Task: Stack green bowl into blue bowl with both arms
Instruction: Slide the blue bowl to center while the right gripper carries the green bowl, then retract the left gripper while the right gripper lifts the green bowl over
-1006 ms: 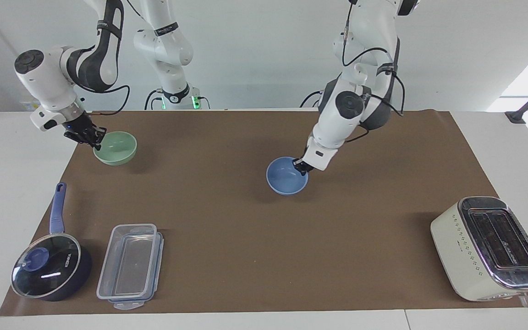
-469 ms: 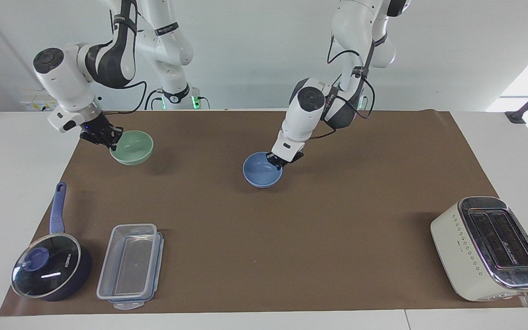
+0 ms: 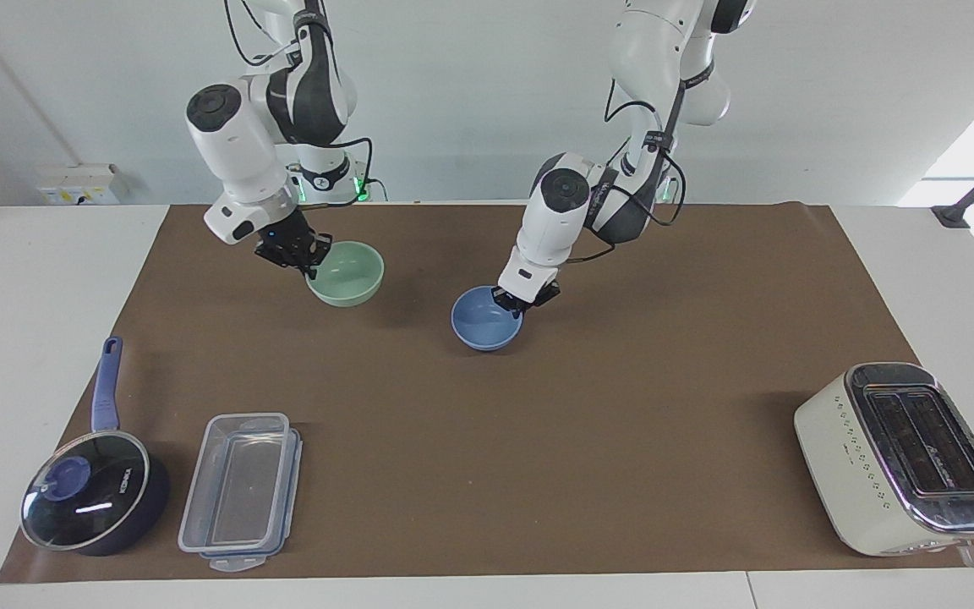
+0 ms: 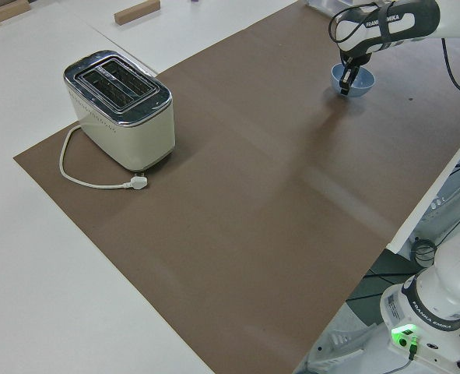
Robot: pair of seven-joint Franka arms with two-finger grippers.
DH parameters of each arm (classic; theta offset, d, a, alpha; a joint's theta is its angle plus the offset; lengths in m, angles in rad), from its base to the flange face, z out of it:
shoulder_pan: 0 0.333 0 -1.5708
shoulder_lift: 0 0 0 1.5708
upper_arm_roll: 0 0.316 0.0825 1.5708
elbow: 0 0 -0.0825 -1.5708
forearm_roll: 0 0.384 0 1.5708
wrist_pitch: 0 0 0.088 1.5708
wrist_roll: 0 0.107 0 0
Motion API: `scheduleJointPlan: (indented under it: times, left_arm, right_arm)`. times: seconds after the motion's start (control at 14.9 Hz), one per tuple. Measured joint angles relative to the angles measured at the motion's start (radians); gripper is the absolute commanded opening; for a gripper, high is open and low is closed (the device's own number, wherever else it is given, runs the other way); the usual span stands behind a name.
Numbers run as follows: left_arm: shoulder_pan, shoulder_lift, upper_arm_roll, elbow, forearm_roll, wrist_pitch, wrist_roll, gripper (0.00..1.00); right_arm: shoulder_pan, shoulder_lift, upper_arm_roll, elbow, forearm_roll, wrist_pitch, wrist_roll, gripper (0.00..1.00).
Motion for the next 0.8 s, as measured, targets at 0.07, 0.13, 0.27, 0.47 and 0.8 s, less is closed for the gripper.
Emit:
scheduleJointPlan:
  times: [0.07, 0.13, 0.27, 0.47, 0.8]
  left_arm:
    - [0.001, -0.001, 0.003, 0.001, 0.001, 0.0, 0.001, 1.0]
    - [0.003, -0.003, 0.008, 0.005, 0.001, -0.003, 0.002, 1.0]
    - [0.033, -0.022, 0.017, 0.033, 0.001, -0.06, 0.01, 1.0]
    - [0.144, -0.081, 0.024, 0.114, 0.003, -0.227, 0.074, 1.0]
    - [0.391, -0.129, 0.032, 0.223, 0.013, -0.452, 0.346, 1.0]
  right_arm:
    - [0.0, -0.001, 0.024, 0.001, 0.021, 0.014, 0.028, 0.0]
    - [0.0, -0.001, 0.042, 0.001, 0.044, 0.029, 0.045, 0.0]
    - [0.0, 0.0, 0.073, 0.001, 0.086, 0.065, 0.07, 0.0]
    - [0.034, 0.022, 0.121, 0.001, 0.109, 0.135, 0.157, 0.0]
    - [0.134, 0.149, 0.131, 0.074, 0.082, 0.22, 0.225, 0.0]
